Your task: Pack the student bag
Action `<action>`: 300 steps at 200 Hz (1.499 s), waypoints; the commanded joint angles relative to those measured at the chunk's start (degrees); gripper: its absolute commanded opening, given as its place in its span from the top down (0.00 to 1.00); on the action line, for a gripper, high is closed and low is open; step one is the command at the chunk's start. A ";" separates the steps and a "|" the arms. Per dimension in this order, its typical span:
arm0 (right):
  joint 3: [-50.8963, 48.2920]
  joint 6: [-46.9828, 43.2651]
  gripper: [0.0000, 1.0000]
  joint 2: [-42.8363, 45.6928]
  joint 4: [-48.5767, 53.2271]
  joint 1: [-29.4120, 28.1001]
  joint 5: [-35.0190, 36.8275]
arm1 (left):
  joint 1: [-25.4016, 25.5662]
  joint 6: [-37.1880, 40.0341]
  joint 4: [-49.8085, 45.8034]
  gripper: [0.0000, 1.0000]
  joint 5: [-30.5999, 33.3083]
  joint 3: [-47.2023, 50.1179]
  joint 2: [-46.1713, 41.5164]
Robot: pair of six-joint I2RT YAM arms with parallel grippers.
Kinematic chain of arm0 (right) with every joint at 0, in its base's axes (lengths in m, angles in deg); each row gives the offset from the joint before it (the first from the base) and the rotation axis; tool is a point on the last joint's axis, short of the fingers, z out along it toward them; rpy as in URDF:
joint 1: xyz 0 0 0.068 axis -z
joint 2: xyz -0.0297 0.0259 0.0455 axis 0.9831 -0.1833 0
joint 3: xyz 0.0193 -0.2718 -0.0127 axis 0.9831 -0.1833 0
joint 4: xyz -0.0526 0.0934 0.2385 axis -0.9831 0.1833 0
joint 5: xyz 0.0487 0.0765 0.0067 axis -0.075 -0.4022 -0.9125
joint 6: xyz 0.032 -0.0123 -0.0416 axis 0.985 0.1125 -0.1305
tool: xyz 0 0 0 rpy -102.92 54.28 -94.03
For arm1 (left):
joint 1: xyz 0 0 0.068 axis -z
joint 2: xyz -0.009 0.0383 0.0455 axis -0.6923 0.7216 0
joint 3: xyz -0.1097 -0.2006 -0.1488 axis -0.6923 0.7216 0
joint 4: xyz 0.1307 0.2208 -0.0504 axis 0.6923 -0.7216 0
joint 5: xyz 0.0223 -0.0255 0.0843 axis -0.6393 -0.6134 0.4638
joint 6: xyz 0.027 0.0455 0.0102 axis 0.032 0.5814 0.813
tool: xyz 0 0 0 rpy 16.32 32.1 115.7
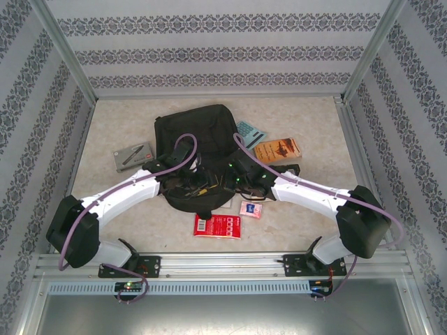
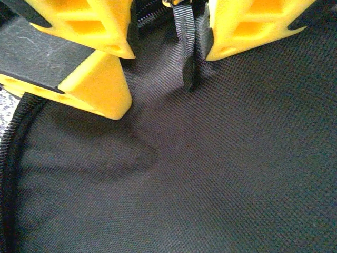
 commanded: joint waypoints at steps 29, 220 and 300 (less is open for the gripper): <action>2.21 0.42 1.00 -0.39 -3.90 -0.96 0.22 | -0.09 1.32 0.69 0.51 1.09 0.52 1.68; 0.64 -1.87 1.00 2.84 -1.24 1.71 4.62 | 0.26 9.57 -6.45 1.00 8.04 -2.60 -7.68; -0.02 -2.53 1.00 5.05 -0.14 3.63 5.26 | 0.18 12.83 -12.04 1.00 16.34 -0.72 -11.14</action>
